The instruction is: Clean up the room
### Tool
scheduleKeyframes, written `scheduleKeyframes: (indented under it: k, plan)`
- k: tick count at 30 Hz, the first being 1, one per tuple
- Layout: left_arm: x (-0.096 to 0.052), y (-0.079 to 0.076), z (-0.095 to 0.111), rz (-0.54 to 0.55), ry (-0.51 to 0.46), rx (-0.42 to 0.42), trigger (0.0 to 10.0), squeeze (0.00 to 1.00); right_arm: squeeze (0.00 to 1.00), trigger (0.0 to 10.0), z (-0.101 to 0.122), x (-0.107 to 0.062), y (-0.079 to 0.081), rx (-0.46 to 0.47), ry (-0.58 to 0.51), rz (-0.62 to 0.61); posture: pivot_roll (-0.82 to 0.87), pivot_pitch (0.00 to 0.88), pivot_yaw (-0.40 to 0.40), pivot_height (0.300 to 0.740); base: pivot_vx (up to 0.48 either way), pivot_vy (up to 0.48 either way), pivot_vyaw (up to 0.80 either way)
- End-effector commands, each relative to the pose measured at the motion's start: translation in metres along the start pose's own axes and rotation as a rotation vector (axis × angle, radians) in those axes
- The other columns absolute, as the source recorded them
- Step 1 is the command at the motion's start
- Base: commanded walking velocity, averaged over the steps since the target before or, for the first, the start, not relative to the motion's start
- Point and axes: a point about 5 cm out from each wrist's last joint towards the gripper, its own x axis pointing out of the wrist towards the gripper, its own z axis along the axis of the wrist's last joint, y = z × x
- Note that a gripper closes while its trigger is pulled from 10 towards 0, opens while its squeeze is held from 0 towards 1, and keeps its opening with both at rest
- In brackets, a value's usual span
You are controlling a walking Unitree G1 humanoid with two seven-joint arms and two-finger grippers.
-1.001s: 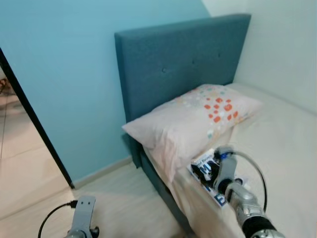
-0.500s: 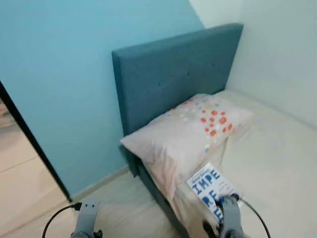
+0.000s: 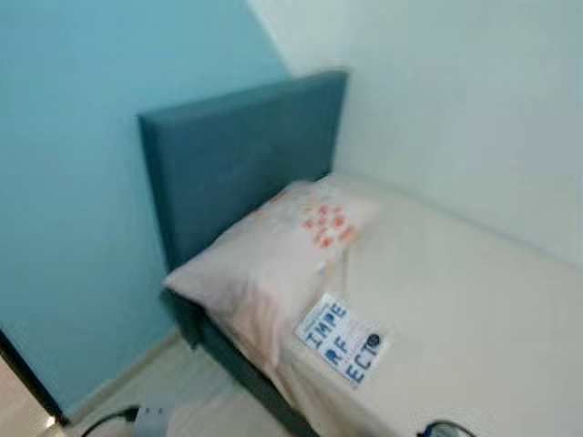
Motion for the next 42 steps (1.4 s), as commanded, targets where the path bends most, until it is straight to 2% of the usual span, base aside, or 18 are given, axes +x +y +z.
scheduleKeyframes:
  k: [1,11,23,42]
  plan:
    - [0.000,-0.002,0.006,-0.008,-0.016,0.020,10.0,0.00,0.00,10.0,0.000,0.000,-0.001,0.011,0.000,-0.008,-0.11,0.000,-0.055,0.735,0.000,0.000,-0.73]
    - [0.001,-0.006,0.013,-0.024,-0.027,0.039,10.0,0.00,0.00,10.0,-0.002,0.000,0.000,-0.005,0.017,-0.018,-0.11,0.000,-0.055,0.735,0.000,0.000,-0.73]
    - [0.001,-0.025,0.021,-0.066,-0.031,0.063,10.0,0.00,0.00,10.0,-0.010,0.000,-0.001,0.004,0.043,-0.032,-0.12,0.000,-0.046,0.735,0.000,0.000,-0.72]
    - [0.001,-0.015,0.017,-0.016,-0.013,0.125,10.0,0.00,0.00,10.0,-0.005,0.000,0.006,0.038,-0.008,-0.006,-0.12,0.000,-0.042,0.735,0.000,0.000,-0.72]
